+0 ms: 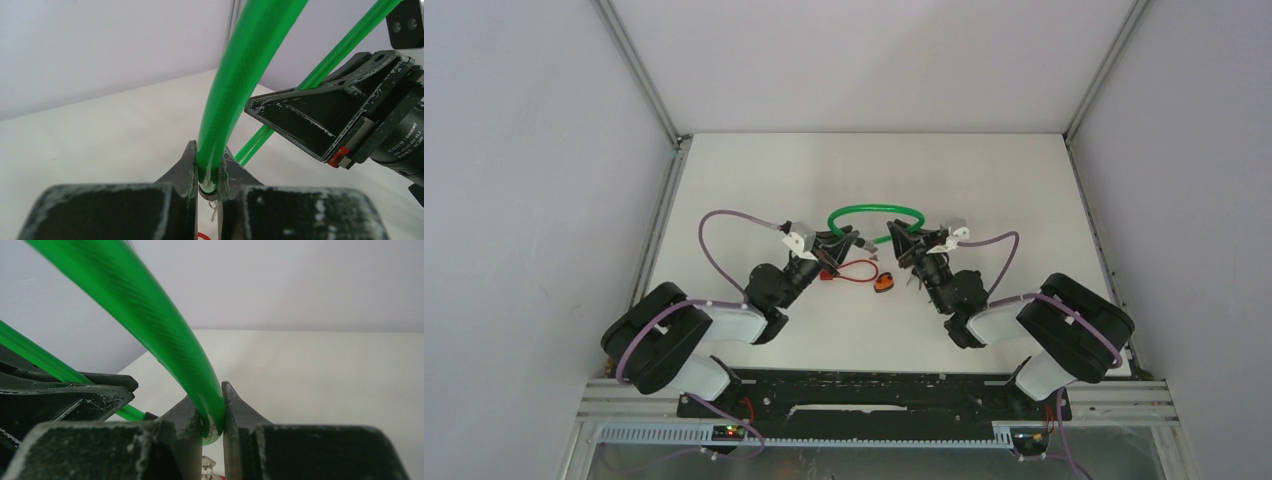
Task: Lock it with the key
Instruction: Lock the lock.
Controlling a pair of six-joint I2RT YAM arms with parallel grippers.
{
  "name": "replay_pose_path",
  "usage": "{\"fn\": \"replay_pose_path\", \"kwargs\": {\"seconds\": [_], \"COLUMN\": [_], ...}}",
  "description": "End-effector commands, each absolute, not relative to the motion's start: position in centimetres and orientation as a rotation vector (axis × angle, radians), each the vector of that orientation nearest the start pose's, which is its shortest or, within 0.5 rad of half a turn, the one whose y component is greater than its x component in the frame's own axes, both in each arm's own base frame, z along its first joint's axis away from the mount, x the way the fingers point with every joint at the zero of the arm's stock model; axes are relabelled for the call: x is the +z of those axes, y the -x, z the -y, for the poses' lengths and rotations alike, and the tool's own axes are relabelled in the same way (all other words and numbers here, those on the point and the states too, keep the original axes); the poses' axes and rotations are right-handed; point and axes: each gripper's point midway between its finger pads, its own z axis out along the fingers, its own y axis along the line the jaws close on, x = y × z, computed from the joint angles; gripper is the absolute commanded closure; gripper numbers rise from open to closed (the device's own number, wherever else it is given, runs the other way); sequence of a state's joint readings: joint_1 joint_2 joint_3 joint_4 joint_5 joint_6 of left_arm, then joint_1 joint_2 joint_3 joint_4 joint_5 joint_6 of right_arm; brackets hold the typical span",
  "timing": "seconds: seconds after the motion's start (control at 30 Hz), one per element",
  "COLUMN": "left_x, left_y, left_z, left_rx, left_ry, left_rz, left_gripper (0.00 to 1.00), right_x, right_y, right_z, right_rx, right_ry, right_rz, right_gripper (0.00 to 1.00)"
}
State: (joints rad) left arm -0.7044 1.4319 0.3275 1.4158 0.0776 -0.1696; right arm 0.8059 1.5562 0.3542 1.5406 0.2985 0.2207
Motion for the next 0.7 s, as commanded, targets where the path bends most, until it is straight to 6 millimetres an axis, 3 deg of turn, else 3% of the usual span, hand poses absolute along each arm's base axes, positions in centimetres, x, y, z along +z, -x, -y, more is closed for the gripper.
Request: {"fn": "replay_pose_path", "kwargs": {"seconds": [0.0, 0.17, 0.27, 0.53, 0.67], "left_x": [30.0, 30.4, 30.1, 27.1, 27.5], "left_y": [-27.6, -28.4, -28.3, -28.3, -28.2], "left_z": [28.2, 27.7, 28.5, 29.7, 29.5], "left_rx": [-0.909, -0.875, -0.911, -1.011, -1.011], "left_ry": [-0.355, -0.314, -0.336, -0.334, -0.325], "left_rz": [-0.971, -0.971, -0.98, -1.078, -1.07], "left_gripper": [1.0, 1.0, 1.0, 1.0, 1.0], "right_x": [20.3, 20.5, 20.4, 19.4, 18.9], "right_y": [-31.0, -31.1, -31.1, -30.2, -30.2], "right_z": [-25.1, -24.2, -24.3, -26.2, -26.6], "right_rx": [0.612, 0.579, 0.583, 0.623, 0.641], "right_ry": [0.124, 0.098, 0.105, 0.247, 0.261], "right_rz": [-1.303, -1.297, -1.3, -1.301, -1.313], "right_gripper": [1.0, 1.0, 1.0, 0.97, 0.93]}}
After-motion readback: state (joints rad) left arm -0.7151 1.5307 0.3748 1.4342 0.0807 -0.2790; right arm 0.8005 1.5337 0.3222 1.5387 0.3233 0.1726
